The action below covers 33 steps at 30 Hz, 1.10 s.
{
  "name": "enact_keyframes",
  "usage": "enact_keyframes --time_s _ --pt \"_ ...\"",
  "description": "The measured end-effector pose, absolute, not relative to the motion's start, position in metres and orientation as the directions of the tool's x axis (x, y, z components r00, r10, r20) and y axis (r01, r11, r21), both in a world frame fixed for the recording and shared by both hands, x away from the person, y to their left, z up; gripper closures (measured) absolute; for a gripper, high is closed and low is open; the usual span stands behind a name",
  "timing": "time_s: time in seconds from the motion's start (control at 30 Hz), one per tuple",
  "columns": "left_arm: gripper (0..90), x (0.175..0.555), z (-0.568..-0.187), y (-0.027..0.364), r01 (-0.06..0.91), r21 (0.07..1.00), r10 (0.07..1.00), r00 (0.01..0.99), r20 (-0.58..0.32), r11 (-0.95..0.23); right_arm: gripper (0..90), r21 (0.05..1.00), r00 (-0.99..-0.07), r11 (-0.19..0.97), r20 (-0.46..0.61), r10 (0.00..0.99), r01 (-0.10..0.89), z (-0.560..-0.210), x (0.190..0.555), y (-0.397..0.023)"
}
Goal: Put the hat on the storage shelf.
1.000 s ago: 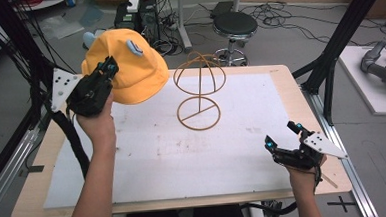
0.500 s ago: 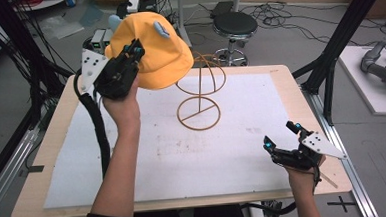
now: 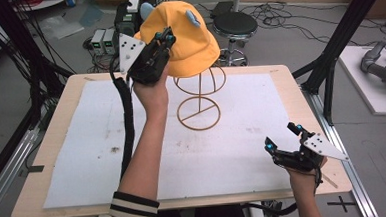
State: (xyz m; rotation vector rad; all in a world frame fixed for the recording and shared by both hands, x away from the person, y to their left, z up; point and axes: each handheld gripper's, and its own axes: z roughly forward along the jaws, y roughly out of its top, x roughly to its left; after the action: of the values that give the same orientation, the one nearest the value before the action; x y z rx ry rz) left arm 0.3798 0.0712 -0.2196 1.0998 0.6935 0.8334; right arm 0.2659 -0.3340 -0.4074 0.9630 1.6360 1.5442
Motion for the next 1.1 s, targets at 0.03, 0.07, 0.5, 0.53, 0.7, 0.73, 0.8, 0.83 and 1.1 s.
enact_keyframes --time_s 0.03,0.07,0.5,0.53,0.7,0.73,0.8,0.83,1.1 --pt "88.3 0.381 -0.221 0.068 -0.225 0.948 0.848 0.525 -0.076 0.224 4.6 0.998 -0.494 0.023 0.01 0.869 0.06 -0.407 0.266 -0.334" --pt "88.3 0.383 -0.222 0.065 -0.22 0.949 0.843 0.532 -0.078 0.227 4.6 0.998 -0.496 0.025 0.008 0.868 0.059 -0.407 0.266 -0.335" --pt "88.2 0.398 -0.252 0.041 -0.131 0.978 0.831 0.553 -0.065 0.163 4.6 0.998 -0.494 0.019 0.015 0.869 0.064 -0.409 0.265 -0.336" --pt "88.2 0.399 -0.254 0.041 -0.127 0.979 0.828 0.557 -0.065 0.163 4.6 0.998 -0.493 0.02 0.016 0.87 0.067 -0.409 0.265 -0.336" --pt "88.2 0.401 -0.27 0.038 -0.114 0.978 0.825 0.559 -0.081 0.173 4.6 0.998 -0.495 0.018 0.017 0.869 0.067 -0.409 0.265 -0.335" --pt "88.3 0.401 -0.274 0.038 -0.109 0.98 0.826 0.558 -0.079 0.167 4.6 0.998 -0.494 0.018 0.016 0.869 0.065 -0.409 0.265 -0.335" --pt "88.2 0.401 -0.28 0.037 -0.104 0.982 0.829 0.554 -0.074 0.158 4.6 0.998 -0.494 0.018 0.017 0.869 0.066 -0.41 0.266 -0.335" --pt "88.2 0.401 -0.282 0.037 -0.107 0.981 0.828 0.555 -0.076 0.162 4.6 0.997 -0.495 0.02 0.018 0.869 0.07 -0.41 0.265 -0.335" --pt "88.2 0.399 -0.299 0.03 -0.109 0.986 0.824 0.565 -0.045 0.128 4.7 0.997 -0.499 0.029 0.01 0.867 0.071 -0.411 0.266 -0.333"
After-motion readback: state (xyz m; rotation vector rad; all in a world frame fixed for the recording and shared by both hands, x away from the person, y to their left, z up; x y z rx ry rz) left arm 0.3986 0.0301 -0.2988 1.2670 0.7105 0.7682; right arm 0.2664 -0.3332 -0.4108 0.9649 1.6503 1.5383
